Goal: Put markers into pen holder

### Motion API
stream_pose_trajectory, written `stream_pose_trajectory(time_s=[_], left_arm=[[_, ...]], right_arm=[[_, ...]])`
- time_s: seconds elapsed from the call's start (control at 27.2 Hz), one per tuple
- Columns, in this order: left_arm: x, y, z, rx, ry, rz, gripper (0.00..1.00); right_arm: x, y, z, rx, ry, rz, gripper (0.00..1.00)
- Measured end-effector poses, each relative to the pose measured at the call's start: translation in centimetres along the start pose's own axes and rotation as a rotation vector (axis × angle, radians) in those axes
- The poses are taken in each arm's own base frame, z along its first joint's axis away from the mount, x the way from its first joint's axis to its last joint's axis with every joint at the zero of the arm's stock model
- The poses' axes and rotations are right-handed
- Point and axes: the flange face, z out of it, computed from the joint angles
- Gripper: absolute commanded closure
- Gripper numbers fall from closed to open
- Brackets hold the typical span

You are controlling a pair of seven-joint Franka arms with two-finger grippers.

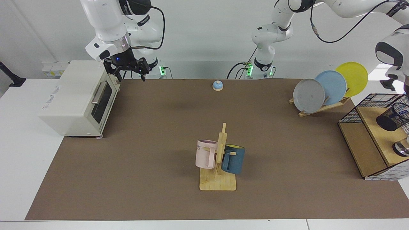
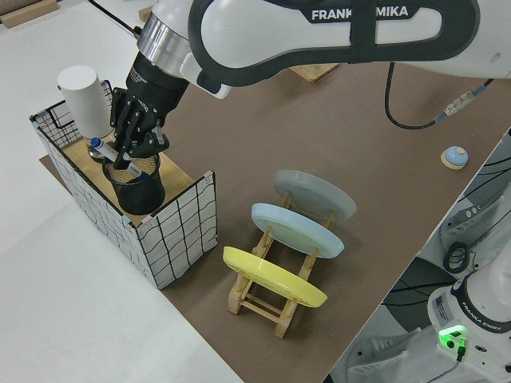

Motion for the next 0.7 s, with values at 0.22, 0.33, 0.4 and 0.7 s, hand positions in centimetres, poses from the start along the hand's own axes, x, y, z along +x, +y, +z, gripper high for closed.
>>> stream_pose_trajectory(time_s=[0.22,0.33,0.4,0.7], left_arm=[[-0.2,0.4,0.4,-0.005,0.004,-0.012,1.0],[-0.2,0.4,0.4,-0.005,0.005,-0.013,1.0],[-0.2,0.4,0.4,-0.006,0.005,-0.013,1.0],[0.5,0.4,1.1,-0.016,0.02,-0.027,1.0]], right_arm=[[0.0,0.0,0.0,0.0,0.0,0.0,0.01],[0.0,0.0,0.0,0.0,0.0,0.0,0.01],[0.0,0.0,0.0,0.0,0.0,0.0,0.01],[0.0,0.0,0.0,0.0,0.0,0.0,0.01]])
